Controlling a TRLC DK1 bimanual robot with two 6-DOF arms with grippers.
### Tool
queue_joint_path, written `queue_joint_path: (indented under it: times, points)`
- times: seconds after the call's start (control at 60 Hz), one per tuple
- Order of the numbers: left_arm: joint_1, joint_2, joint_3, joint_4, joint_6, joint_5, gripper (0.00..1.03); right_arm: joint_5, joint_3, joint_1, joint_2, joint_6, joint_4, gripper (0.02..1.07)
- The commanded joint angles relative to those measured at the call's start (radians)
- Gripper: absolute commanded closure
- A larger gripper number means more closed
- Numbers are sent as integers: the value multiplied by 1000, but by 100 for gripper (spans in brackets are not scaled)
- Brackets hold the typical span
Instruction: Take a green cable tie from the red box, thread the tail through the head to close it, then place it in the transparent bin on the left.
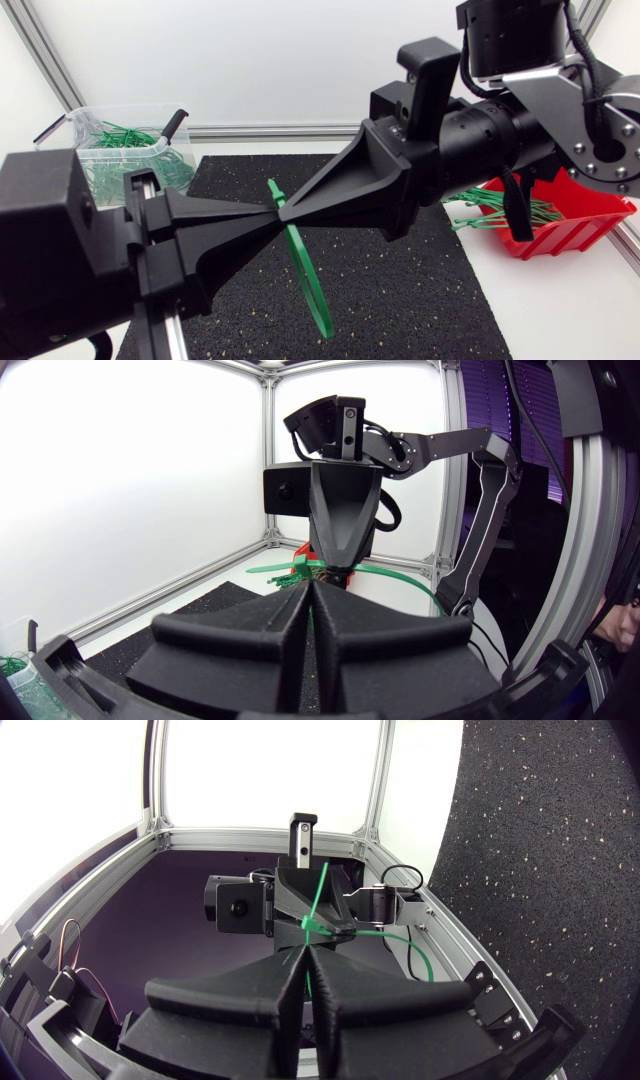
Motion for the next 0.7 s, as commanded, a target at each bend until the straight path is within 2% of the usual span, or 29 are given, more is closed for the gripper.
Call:
queue_joint_path:
  times: [0.0, 0.033, 0.067, 0.267, 0.517, 0.683]
  points:
    - [-22, -10, -9, 27, 33, 23, 99, 28, 12, 1, 26, 9, 6, 79]
    - [-16, -12, -8, 20, 34, 23, 99, 23, 15, -2, 22, 0, 3, 73]
    - [-13, -15, -6, 11, 36, 23, 99, 22, 17, -5, 19, -3, 4, 72]
    - [42, -15, 2, -38, 142, 40, 99, 11, 18, -48, -3, -65, 18, 72]
    - [95, -7, -17, -43, 275, 37, 99, -1, 56, -112, 31, -120, 18, 72]
    - [73, -7, -14, -70, 380, -3, 99, -1, 76, -105, 85, -197, 18, 72]
